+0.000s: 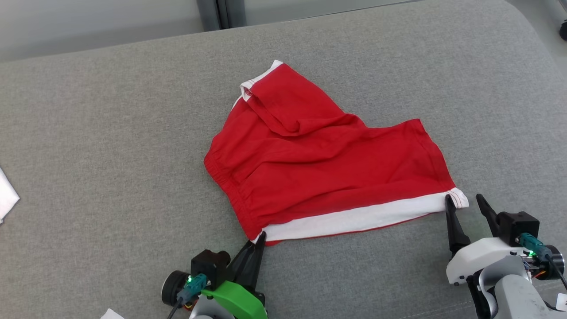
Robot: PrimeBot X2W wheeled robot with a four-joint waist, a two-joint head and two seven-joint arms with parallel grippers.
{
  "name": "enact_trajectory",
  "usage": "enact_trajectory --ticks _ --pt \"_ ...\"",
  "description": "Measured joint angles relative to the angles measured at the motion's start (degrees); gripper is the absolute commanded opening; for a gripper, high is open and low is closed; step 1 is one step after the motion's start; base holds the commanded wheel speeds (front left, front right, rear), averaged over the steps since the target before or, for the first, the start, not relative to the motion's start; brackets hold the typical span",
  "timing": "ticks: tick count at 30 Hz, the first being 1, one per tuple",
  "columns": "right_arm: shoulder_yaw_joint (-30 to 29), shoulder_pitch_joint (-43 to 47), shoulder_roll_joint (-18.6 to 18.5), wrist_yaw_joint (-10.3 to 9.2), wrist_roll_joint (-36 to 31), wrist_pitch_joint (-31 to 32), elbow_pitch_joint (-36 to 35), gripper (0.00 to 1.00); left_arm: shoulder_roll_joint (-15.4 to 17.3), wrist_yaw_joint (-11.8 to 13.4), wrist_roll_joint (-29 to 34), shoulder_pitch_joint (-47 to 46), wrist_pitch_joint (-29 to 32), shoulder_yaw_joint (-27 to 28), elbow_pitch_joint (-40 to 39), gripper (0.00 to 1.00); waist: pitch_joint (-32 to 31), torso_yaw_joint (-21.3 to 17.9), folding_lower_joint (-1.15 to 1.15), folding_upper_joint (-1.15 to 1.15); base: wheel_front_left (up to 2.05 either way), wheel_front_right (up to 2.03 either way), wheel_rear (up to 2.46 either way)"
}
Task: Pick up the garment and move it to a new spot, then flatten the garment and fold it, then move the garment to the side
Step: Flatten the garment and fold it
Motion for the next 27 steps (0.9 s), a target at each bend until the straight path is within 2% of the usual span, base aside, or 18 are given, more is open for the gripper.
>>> enact_trajectory --ticks 3,4,5,6,7,12,21,27 --pt "0.31 -0.96 -0.03 0.0 0.33 -0.01 1.31 1.0 0.0 0.0 0.21 -0.09 0.0 -0.12 -0.07 0.0 0.3 0.41 0.0 0.0 0.0 0.0 0.0" --pt "0.46 -1.24 0.0 0.0 0.59 0.0 2.0 0.93 -0.01 0.0 0.42 -0.12 0.0 -0.15 -0.07 0.0 0.41 0.54 0.0 0.0 0.0 0.0 0.0" --pt "0.54 -1.44 0.04 0.0 0.76 -0.01 2.49 0.7 -0.01 0.0 0.49 -0.13 -0.01 -0.18 -0.07 0.0 0.51 0.66 0.0 0.0 0.0 0.0 0.0" --pt "0.73 -1.65 -0.02 0.0 0.86 0.0 3.16 0.27 -0.01 -0.01 0.53 -0.17 -0.01 -0.2 -0.07 0.0 0.57 0.79 0.0 0.0 0.0 0.0 0.0" --pt "0.85 -1.79 -0.01 0.0 1.05 0.0 3.55 0.0 -0.01 -0.01 0.57 -0.19 -0.01 -0.23 -0.07 0.0 0.6 0.9 0.0 0.0 0.0 0.0 0.0" --pt "0.44 -1.86 0.02 0.0 1.76 0.0 2.69 0.0 -0.01 -0.01 0.83 -0.24 -0.01 -0.16 -0.1 0.0 0.31 1.38 0.0 0.0 0.0 0.0 0.0" --pt "1.56 -0.63 -0.01 0.0 6.09 0.0 -8.72 0.0 0.32 -0.01 2.13 -0.2 0.0 1.1 -4.24 0.0 -2.57 2.58 0.0 0.0 0.0 0.0 0.0" --pt "4.11 -3.59 0.01 0.0 9.04 -0.01 -16.88 0.0 4.67 -0.01 2.29 -4.59 0.01 1.53 -11.21 0.0 -5.29 4.12 0.0 0.0 0.0 0.0 0.0"
